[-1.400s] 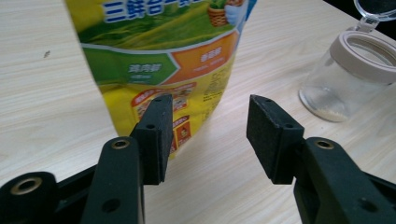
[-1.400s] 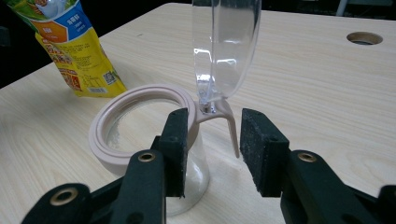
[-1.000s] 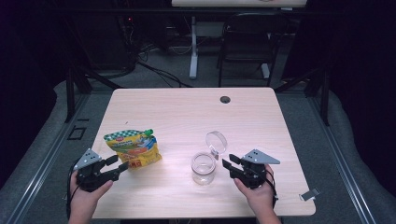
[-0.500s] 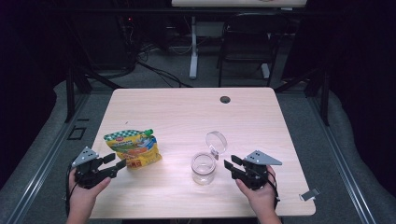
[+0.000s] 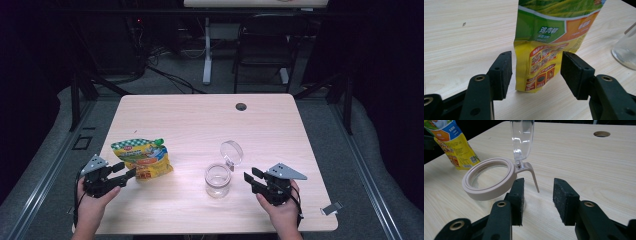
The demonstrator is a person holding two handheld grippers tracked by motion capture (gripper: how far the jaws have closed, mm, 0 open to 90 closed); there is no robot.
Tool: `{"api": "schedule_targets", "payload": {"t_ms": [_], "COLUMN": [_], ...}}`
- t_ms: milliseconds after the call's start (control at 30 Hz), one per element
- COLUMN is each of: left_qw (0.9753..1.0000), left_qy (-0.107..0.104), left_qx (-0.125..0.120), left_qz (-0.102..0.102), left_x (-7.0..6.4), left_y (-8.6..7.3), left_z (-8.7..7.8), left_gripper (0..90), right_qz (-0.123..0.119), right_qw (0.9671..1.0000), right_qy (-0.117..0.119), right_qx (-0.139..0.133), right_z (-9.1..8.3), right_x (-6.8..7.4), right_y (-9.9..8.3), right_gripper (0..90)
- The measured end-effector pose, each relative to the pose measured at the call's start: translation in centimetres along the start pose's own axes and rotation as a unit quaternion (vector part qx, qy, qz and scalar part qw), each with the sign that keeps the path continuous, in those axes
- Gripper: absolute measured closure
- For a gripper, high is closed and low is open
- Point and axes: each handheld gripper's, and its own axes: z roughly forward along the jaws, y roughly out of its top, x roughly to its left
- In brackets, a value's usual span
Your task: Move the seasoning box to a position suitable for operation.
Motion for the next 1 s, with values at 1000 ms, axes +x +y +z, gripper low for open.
{"api": "schedule_targets", "payload": {"t_ms": [1000], "left_qw": [0.9998], "left_qy": [-0.012], "left_qx": [0.015], "left_qz": [-0.006], "left_x": [-0.11], "left_y": [-0.07], "left_z": [-0.16], "left_gripper": [65.7], "right_qz": [-0.002], "right_qw": [1.0], "right_qy": [-0.003], "right_qx": [0.002], "right_z": [-0.12], "right_x": [-0.03], "right_y": [-0.1], "right_gripper": [61.3]}}
